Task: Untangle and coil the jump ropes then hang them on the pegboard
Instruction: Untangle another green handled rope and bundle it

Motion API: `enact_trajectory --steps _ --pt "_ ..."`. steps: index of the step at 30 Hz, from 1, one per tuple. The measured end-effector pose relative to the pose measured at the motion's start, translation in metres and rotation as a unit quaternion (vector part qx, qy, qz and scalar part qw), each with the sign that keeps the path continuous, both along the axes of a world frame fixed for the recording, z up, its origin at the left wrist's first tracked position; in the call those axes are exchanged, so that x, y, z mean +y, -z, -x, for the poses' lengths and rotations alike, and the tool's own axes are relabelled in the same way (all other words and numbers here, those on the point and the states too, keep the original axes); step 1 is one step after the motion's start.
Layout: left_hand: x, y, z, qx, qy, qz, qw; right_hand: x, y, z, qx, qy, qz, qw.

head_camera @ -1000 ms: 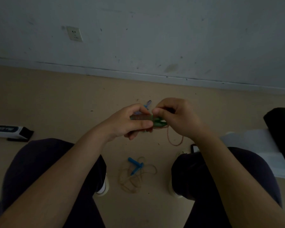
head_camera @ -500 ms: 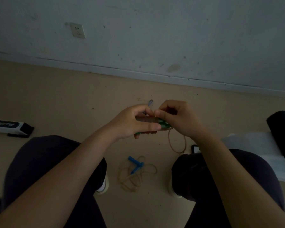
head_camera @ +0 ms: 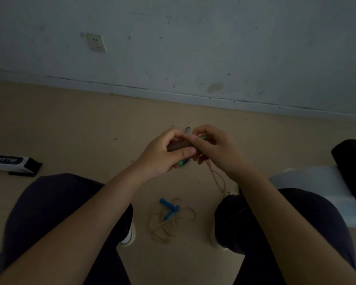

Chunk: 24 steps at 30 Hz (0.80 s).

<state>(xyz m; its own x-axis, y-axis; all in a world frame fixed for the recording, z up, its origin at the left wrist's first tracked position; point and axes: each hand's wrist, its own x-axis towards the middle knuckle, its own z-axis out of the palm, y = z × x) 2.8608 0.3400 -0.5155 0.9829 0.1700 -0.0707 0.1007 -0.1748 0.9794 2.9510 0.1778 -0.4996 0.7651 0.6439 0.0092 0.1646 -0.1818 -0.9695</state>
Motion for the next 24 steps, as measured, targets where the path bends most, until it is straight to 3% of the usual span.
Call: enact_trajectory --steps 5,8,12,19,24 --pt "0.002 -0.004 -0.002 0.07 -0.01 0.06 0.996 -0.001 0.0 -0.001 0.086 -0.017 -0.064 0.994" --pt "0.004 -0.01 0.0 0.094 0.084 0.137 0.982 -0.004 -0.004 -0.005 0.12 -0.035 -0.091 0.988" --pt "0.01 -0.015 0.003 0.139 0.173 0.14 0.965 -0.008 -0.005 -0.003 0.139 -0.079 -0.118 0.98" --pt "0.005 -0.012 0.002 0.129 0.141 0.099 0.977 -0.007 -0.006 -0.002 0.151 -0.042 -0.101 0.982" --pt "0.001 -0.011 0.003 0.07 0.101 0.116 0.986 -0.004 -0.006 -0.004 0.203 -0.057 -0.121 0.97"
